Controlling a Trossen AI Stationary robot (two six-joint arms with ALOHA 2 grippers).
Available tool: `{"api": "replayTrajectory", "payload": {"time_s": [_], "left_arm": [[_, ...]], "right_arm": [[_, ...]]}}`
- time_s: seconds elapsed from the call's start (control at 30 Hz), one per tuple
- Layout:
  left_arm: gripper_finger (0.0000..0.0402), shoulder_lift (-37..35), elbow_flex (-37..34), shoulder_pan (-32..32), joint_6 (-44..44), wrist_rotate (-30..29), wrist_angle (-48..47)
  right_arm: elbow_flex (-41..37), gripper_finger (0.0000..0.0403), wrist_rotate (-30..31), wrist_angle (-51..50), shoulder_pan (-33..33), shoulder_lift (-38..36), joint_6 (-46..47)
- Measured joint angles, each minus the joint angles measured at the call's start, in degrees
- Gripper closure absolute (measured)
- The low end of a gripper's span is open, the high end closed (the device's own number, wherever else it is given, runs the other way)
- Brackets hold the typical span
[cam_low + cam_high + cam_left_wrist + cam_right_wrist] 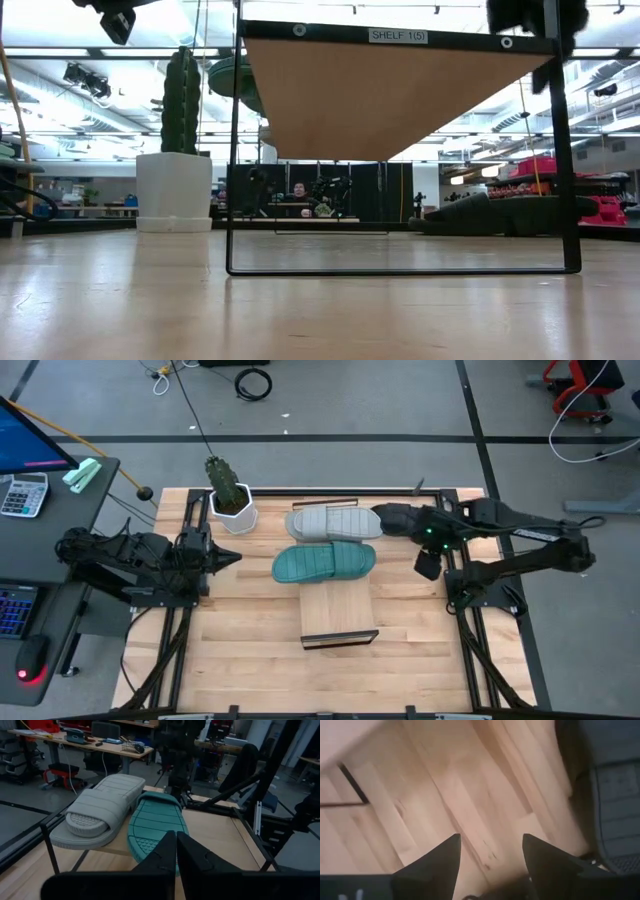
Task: Pick and place slippers onto the shelf
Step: Put the black pair of slippers on the shelf
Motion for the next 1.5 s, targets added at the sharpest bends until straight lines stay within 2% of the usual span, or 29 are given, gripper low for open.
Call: {"api": "replayTrajectory", "payload": {"time_s": [0.13,0.37,0.63,0.77,0.9,1.0,1.2,1.33,1.5], "left_arm": [[0.0378,0.0,0.0,0.0,-0.9,-0.1,0.0],[0.0397,0.1,0.0,0.0,-3.2,-0.1,0.0],[0.0379,1.9,0.0,0.0,-6.7,-1.1,0.0],[0.0390,3.7,0.0,0.0,-7.6,-1.2,0.1],[0.0397,5.0,0.0,0.0,-7.9,-1.2,0.2],[0.0391,5.4,0.0,0.0,-8.7,-1.2,0.5],[0.0375,5.4,0.0,0.0,-8.7,-1.2,1.1],[0.0385,5.4,0.0,0.0,-8.5,-1.2,1.1],[0.0397,5.4,0.0,0.0,-8.6,-1.2,1.1]], "right_arm": [[-5.1,0.0182,0.0,0.7,0.0,-1.3,0.1],[-11.6,0.0182,-0.1,5.6,1.2,-1.3,-0.3],[-16.1,0.0183,0.2,7.7,5.7,-1.3,1.7],[-16.9,0.0184,2.7,7.8,8.3,-1.3,2.3],[-17.0,0.0184,8.6,8.5,10.0,-1.2,3.2],[-17.0,0.0184,11.6,9.2,9.7,-1.1,4.2],[-17.1,0.0184,11.5,11.5,7.1,-0.8,4.6],[-19.1,0.0184,10.0,13.1,4.8,-0.8,4.9],[-21.7,0.0184,11.0,14.4,4.0,-0.8,9.2]]}}
